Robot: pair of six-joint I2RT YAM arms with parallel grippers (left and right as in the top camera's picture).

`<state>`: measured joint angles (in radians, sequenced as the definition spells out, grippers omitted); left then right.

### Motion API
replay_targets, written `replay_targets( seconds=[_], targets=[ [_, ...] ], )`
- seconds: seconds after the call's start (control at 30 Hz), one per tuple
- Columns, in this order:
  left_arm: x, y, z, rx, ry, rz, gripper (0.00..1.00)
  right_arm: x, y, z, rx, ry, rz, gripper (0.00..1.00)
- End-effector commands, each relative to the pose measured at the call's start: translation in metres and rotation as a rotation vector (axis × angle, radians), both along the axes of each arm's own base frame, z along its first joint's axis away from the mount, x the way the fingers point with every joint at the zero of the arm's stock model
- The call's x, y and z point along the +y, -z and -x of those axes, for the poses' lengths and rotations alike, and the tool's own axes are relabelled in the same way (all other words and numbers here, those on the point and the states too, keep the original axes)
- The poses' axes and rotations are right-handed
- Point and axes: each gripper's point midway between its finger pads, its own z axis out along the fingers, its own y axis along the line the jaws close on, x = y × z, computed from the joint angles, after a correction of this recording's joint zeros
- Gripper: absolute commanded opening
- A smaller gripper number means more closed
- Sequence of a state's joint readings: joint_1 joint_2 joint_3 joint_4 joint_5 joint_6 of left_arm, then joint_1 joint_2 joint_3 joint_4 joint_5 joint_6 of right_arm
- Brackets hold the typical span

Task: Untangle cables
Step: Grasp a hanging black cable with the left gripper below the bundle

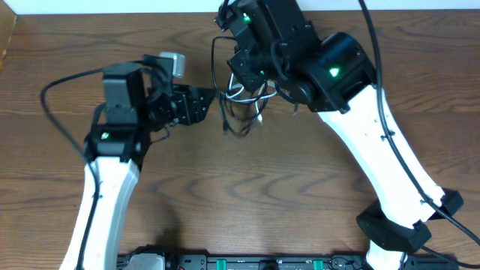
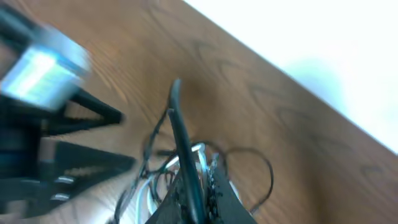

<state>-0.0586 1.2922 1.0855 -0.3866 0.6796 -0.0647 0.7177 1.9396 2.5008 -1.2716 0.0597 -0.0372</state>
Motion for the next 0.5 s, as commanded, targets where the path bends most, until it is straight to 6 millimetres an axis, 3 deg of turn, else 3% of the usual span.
replay_targets(
  seconds=[0.0,0.13,0.3,0.47],
  targets=[
    [-0.029,-0.006,0.001,-0.035,0.146,0.060,0.73,-0.008,-0.036,0.012,-0.071,-0.012,-0.048,0.01],
    [-0.051,-0.001,-0.009,-0.070,0.213,0.077,0.75,-0.006,-0.046,0.023,-0.089,-0.031,-0.065,0.01],
    [-0.067,0.012,-0.020,-0.078,0.246,0.079,0.78,-0.008,-0.081,0.038,-0.162,-0.049,-0.132,0.01],
    [-0.076,0.030,-0.022,-0.038,0.269,0.078,0.78,-0.024,-0.111,0.052,-0.225,-0.042,-0.182,0.01]
  ],
)
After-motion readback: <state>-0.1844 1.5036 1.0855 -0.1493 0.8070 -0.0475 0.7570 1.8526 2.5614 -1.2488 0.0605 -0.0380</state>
